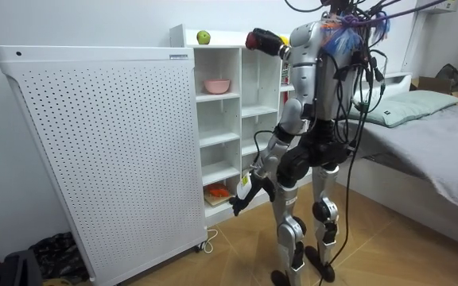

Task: Arrange fruit in the closet

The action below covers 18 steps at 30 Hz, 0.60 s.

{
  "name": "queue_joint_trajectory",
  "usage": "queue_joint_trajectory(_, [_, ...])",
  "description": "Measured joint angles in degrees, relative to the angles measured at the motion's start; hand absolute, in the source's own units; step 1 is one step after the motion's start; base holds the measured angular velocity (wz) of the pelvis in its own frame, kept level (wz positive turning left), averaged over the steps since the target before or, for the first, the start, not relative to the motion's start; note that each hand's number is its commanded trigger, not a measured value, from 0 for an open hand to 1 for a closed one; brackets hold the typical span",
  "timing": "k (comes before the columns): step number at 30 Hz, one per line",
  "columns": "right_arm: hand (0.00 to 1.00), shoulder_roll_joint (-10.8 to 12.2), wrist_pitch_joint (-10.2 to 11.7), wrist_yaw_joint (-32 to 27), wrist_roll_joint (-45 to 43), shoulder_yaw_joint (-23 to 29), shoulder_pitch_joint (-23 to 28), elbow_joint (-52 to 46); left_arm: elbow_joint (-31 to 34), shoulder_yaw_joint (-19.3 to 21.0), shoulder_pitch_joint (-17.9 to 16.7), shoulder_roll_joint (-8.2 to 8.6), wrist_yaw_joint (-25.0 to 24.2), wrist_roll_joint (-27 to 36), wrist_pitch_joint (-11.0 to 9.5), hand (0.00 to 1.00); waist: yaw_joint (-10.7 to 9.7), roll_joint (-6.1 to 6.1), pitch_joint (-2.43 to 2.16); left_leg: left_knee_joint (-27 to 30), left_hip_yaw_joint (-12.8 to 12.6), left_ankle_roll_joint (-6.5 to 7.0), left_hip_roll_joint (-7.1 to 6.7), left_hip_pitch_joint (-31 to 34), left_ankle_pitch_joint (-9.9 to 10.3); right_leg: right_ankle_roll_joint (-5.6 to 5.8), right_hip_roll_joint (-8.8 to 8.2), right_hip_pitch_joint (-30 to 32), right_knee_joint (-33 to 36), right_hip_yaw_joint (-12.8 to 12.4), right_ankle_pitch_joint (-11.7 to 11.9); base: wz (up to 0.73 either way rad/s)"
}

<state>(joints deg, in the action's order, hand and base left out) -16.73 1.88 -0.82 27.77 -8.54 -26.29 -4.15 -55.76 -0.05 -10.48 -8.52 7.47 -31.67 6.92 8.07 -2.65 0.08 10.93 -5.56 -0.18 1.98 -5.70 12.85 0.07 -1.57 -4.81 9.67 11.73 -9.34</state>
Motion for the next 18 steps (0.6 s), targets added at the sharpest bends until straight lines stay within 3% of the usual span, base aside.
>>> queue_joint_trajectory(6, [1.0, 1.63, -0.31, 1.59, 6.55, -1.87, 8.11, 0.67, -1.51, -1.58, -0.72, 0.13, 3.24, 0.31, 0.08, 0.0, 0.1, 0.37, -0.04, -0.32, -0.43, -0.02, 0.23, 0.32, 0.01, -0.07, 0.24, 0.39, 0.05, -0.02, 0.07, -0.03])
queue_joint_trajectory(9, [1.0, 3.82, -0.31, 1.51, 12.38, -2.06, 10.4, 4.33, -2.99, -2.01, -0.35, 0.35, 3.65, 0.77, 0.07, 0.0, 0.01, 0.9, -0.26, -0.17, -0.52, -0.02, 0.23, 1.16, 0.0, -0.14, 0.22, 1.11, 0.11, -0.26, 0.14, 0.0])
queue_joint_trajectory(13, [1.0, 4.83, -0.17, 1.04, 20.07, -1.96, 11.29, 14.09, -4.28, -2.18, 1.19, 0.7, 4.84, 4.13, 0.02, 0.0, -0.23, 1.44, -0.32, 0.68, -0.41, -0.01, 0.21, 3.75, -0.01, -0.22, 0.11, 3.5, 0.47, -0.14, 0.31, 0.0])
queue_joint_trajectory(18, [1.0, 6.04, 0.1, -0.02, 33.83, -1.89, 11.2, 28.75, -6.25, -4.99, 3.78, 0.95, 6.45, 7.69, -0.2, 0.0, -0.54, 1.83, 0.03, 1.16, 0.75, 0.19, -0.16, 6.56, -0.41, -0.23, -0.34, 6.04, 1.03, 0.97, 0.32, 0.09])
